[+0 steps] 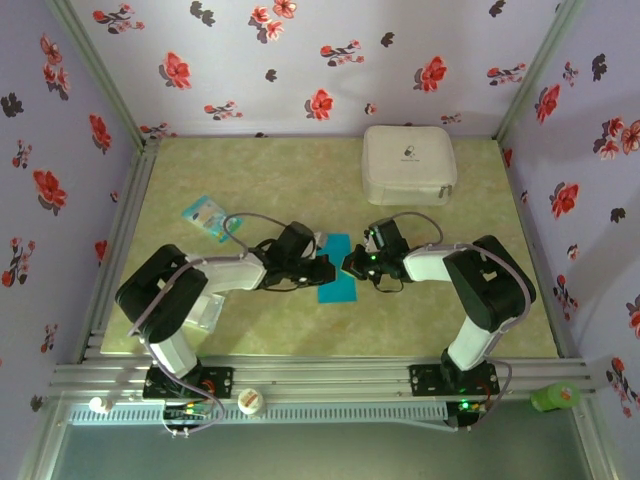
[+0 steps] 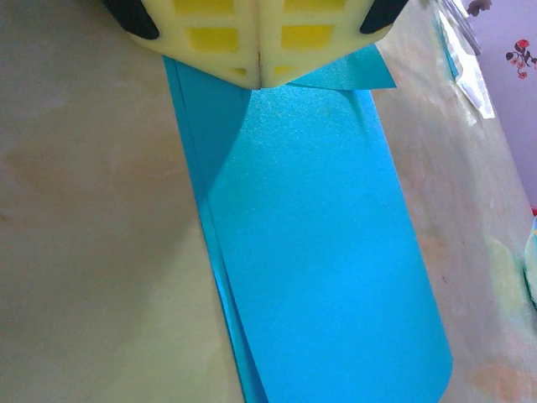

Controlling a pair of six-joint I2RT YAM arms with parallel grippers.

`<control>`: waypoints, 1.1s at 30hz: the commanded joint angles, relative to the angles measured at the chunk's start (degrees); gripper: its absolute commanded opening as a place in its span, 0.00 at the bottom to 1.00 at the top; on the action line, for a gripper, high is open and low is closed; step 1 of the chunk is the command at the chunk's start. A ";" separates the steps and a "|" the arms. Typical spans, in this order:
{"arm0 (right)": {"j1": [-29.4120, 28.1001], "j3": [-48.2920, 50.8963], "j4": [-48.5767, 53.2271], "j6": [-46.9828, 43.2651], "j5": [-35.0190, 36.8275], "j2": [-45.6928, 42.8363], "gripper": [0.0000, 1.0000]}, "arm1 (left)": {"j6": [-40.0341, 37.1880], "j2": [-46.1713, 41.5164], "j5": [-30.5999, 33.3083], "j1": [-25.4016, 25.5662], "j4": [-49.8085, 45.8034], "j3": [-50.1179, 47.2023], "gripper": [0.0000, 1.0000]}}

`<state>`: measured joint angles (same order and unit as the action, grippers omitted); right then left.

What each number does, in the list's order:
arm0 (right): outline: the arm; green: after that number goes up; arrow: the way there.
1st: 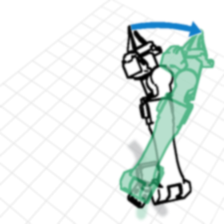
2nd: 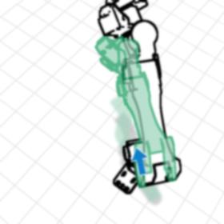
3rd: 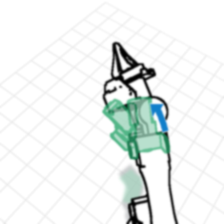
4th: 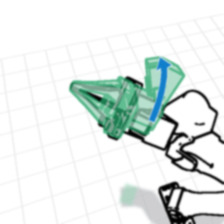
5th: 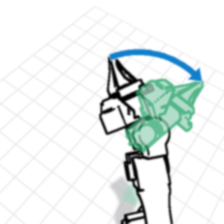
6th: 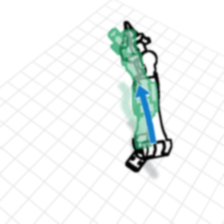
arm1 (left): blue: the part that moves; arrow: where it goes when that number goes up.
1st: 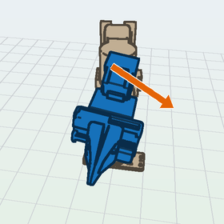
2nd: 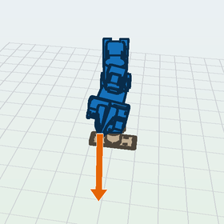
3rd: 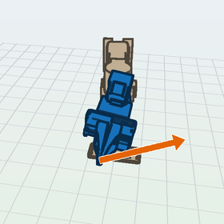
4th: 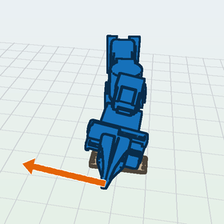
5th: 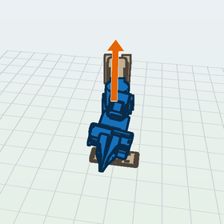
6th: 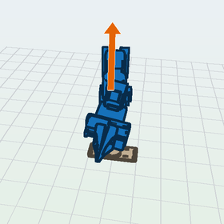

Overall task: Fold a paper plane with a square sheet of paper (pick it up from the middle)
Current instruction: Fold the triangle a second time at the center of the table.

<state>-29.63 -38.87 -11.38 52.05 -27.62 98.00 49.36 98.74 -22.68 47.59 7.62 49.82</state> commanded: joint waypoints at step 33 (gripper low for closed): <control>0.10 2.22 6.65 -1.33 5.76 1.36 0.00 | 3.51 -3.65 2.09 2.61 -1.93 -13.63 0.00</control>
<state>-29.63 -38.76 -11.49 52.03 -27.05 97.89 51.59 96.16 -21.54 49.41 9.54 38.96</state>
